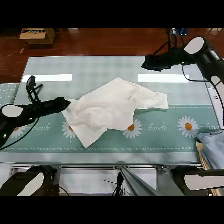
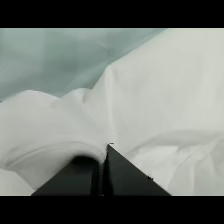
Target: Fold the shirts.
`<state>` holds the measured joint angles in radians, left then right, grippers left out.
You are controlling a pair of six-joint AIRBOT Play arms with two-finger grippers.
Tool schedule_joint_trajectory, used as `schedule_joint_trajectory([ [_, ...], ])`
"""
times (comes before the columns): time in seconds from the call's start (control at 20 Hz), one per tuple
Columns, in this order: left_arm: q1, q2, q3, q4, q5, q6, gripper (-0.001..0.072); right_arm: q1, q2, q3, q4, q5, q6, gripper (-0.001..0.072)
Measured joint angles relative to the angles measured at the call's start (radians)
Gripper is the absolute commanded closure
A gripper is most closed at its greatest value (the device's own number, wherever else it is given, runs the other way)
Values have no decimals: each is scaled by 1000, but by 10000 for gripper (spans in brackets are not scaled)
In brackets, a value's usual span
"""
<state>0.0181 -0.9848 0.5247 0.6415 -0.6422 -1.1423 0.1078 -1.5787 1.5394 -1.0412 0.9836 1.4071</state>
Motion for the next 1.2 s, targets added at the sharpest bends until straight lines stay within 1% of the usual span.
schedule_joint_trajectory([
  [0.1, -1, -31, 4, -3, 12, 8, 176, -17, 12, 6, 10, 37, -13, 240],
  [0.15, 14, -36, 11, -2, 19, 10, 75, -34, 21, 10, 7, 63, -24, 240],
  [0.25, 73, -32, 41, 4, -5, 12, 75, -77, 42, 13, -29, 131, -44, 241],
  [0.35, 168, -18, 85, 37, -63, 10, 76, -132, 59, 14, -77, 223, -58, 241],
  [0.5, 333, -7, 130, 122, -219, -48, 88, -235, 72, 5, -158, 337, -65, 241],
  [0.65, 426, -14, 95, 177, -375, -89, 90, -322, 76, -29, -159, 398, -71, 241],
  [0.75, 436, -30, 49, 192, -414, -95, 99, -358, 77, -53, -150, 419, -72, 241],
  [0.9, 405, -76, 4, 192, -424, -96, 100, -384, 78, -81, -130, 434, -80, 241],
  [1.0, 367, -118, -10, 163, -402, -96, 101, -391, 78, -90, -129, 437, -85, 241],
  [1.15, 303, -181, -17, 64, -332, -76, 109, -396, 78, -96, -122, 442, -94, 241],
  [1.2, 285, -198, -18, 27, -308, -66, 189, -397, 78, -98, -122, 443, -95, 242],
])
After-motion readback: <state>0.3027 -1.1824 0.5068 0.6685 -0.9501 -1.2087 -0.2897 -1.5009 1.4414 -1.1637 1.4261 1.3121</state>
